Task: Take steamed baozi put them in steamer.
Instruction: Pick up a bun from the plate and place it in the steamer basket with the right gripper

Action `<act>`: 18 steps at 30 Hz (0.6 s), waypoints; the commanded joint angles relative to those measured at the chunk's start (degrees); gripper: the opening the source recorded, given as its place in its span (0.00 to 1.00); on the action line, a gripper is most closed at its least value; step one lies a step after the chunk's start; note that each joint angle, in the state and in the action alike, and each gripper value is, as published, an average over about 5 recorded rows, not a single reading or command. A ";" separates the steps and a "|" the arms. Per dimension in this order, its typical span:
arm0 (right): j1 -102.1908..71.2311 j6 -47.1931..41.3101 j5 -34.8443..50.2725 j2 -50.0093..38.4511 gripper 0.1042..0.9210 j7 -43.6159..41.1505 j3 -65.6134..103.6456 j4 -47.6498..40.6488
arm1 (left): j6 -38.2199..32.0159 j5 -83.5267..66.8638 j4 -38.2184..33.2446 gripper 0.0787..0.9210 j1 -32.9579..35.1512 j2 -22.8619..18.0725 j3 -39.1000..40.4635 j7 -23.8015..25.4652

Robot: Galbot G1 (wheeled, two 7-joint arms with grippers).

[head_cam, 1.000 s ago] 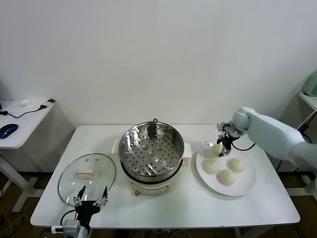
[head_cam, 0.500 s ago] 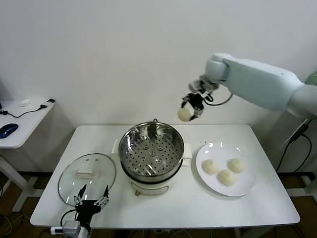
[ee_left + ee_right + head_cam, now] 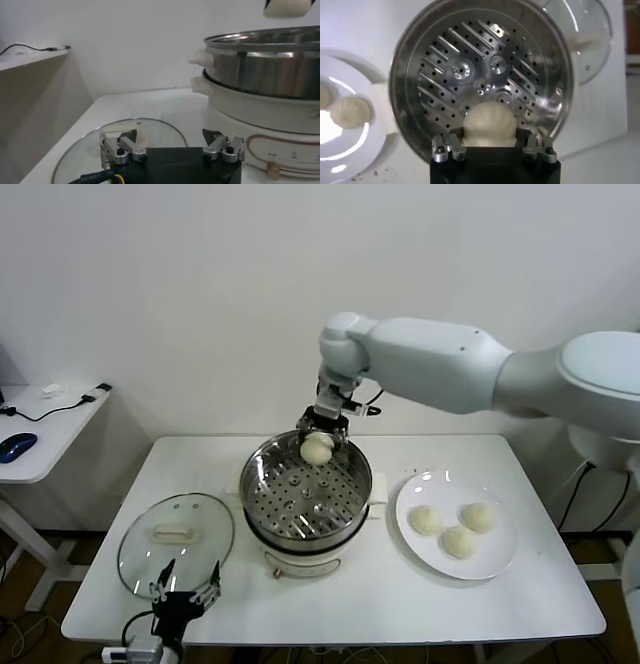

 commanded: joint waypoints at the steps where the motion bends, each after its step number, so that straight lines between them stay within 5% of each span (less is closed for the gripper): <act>1: -8.75 5.87 -15.69 3.97 0.71 3.46 5.02 -8.98 | -0.24 0.31 -0.03 0.88 0.31 -0.02 0.07 -0.03; 18: -10.39 6.32 -11.66 6.55 0.76 3.22 5.75 -16.31 | -0.70 0.28 0.11 0.88 0.39 0.23 -0.03 -0.23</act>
